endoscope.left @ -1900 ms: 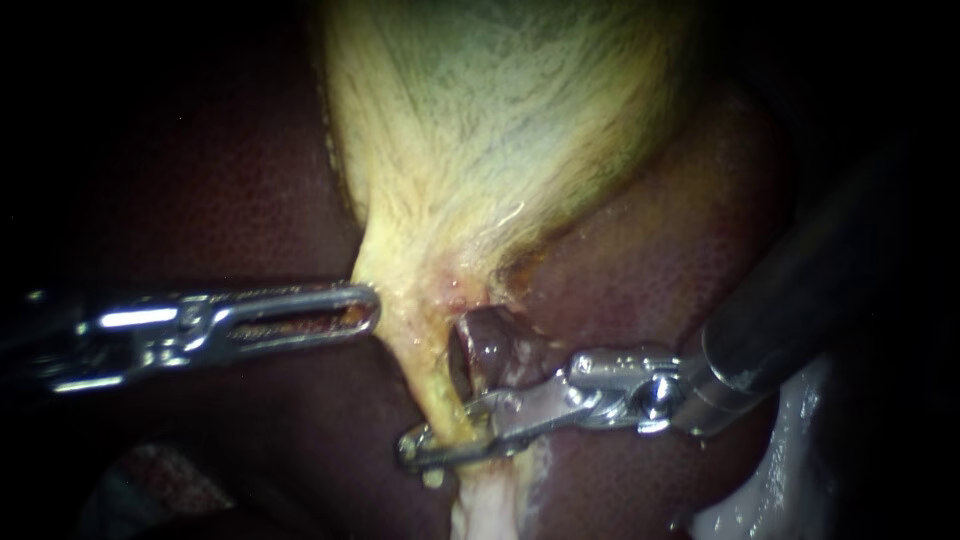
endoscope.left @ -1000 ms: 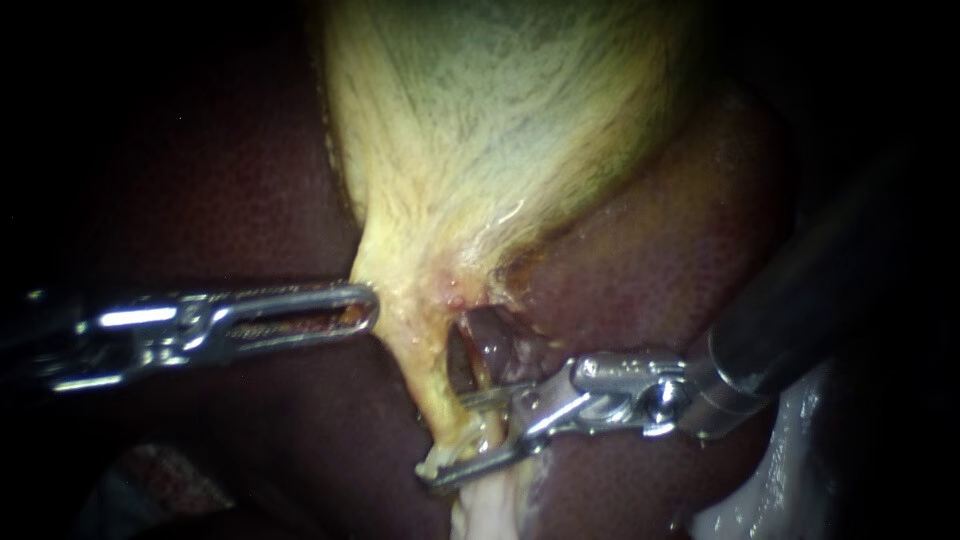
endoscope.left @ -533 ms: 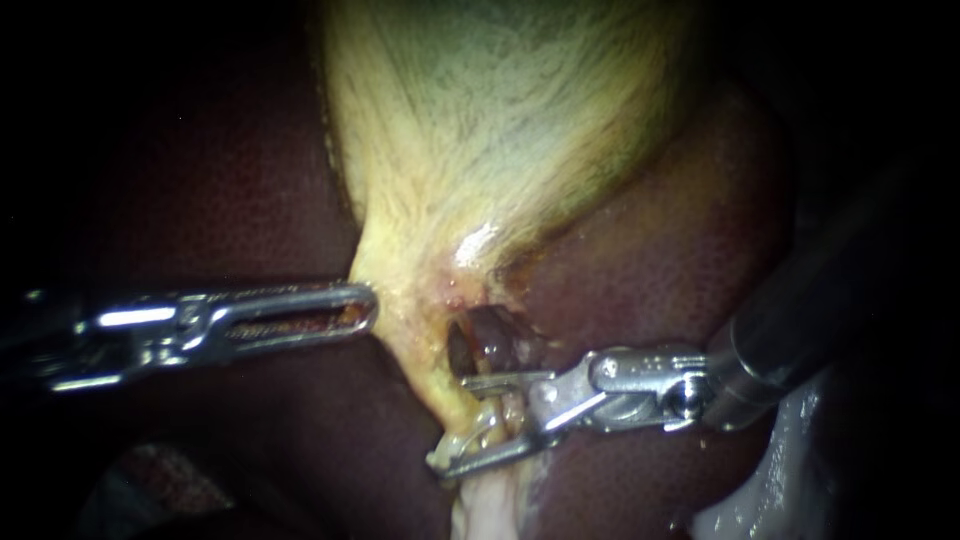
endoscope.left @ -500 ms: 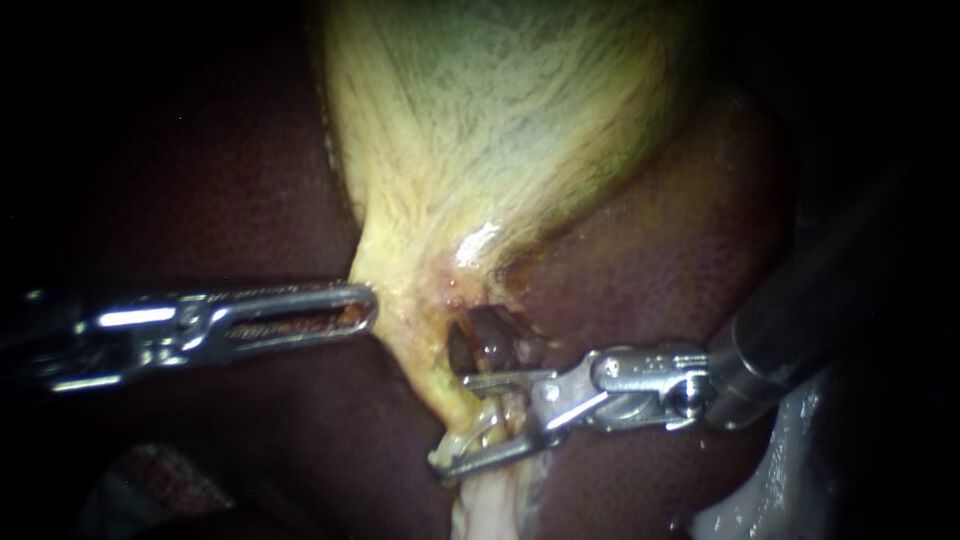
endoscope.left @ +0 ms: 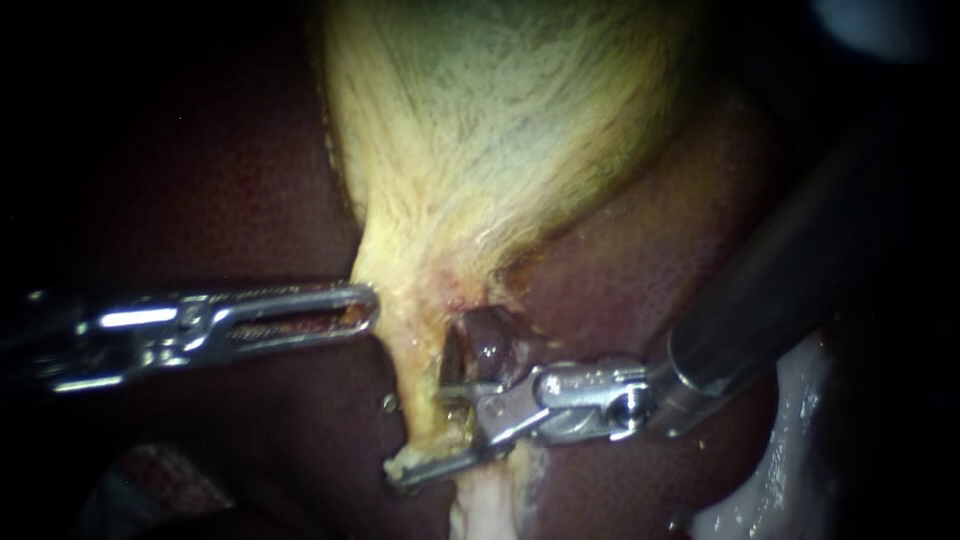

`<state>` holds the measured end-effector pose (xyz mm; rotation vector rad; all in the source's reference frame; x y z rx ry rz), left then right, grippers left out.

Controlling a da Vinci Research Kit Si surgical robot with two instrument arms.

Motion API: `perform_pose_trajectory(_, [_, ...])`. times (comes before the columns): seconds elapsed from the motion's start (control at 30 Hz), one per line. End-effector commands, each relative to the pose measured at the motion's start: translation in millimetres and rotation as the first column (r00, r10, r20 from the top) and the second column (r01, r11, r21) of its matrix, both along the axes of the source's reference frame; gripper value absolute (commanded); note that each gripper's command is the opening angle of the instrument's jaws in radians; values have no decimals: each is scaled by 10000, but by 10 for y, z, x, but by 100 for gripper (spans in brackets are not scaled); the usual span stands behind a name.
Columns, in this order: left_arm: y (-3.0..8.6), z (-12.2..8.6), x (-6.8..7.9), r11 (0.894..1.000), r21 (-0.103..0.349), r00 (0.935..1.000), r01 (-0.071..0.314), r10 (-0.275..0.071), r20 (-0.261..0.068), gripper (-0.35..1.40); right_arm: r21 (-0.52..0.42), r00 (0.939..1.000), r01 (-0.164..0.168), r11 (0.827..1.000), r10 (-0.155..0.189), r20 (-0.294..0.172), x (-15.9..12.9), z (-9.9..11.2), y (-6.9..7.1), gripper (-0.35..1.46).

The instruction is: Going back second clip left tube

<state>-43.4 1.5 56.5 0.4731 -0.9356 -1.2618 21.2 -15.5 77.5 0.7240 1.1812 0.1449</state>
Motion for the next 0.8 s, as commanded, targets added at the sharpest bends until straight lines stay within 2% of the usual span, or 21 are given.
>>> perform_pose_trajectory(0.03, [0, -2, -1, 10000, 0, 10000, 13, -13, -16, -35, -303, 9999, 62, 9995, -65, -120, 3, 2, 2, 60])
perform_pose_trajectory(0.2, [-1, -3, 0, 10000, 0, 10000, 12, -12, -15, -35, -1565, 9972, 318, 9872, -419, -617, 7, 2, 5, 60])
perform_pose_trajectory(0.37, [-1, -3, 1, 10000, 0, 10000, 6, -6, -11, -35, -2756, 9904, 540, 9597, -867, -1078, -3, 2, 10, 60])
perform_pose_trajectory(0.5, [-1, -2, 1, 10000, 1, 10000, 1, -1, -8, -35, -3072, 9845, 742, 9487, -1188, -1292, -16, 1, 8, 60])
perform_pose_trajectory(0.63, [0, -1, 2, 10000, 1, 10000, -4, 4, -5, -35, -3263, 9812, 814, 9418, -1333, -1398, -25, 0, 8, 60])
perform_pose_trajectory(0.8, [0, -1, 3, 10000, 2, 10000, -8, 8, -2, -35, -3805, 9713, 951, 9199, -1694, -1670, -31, -6, 13, 60])
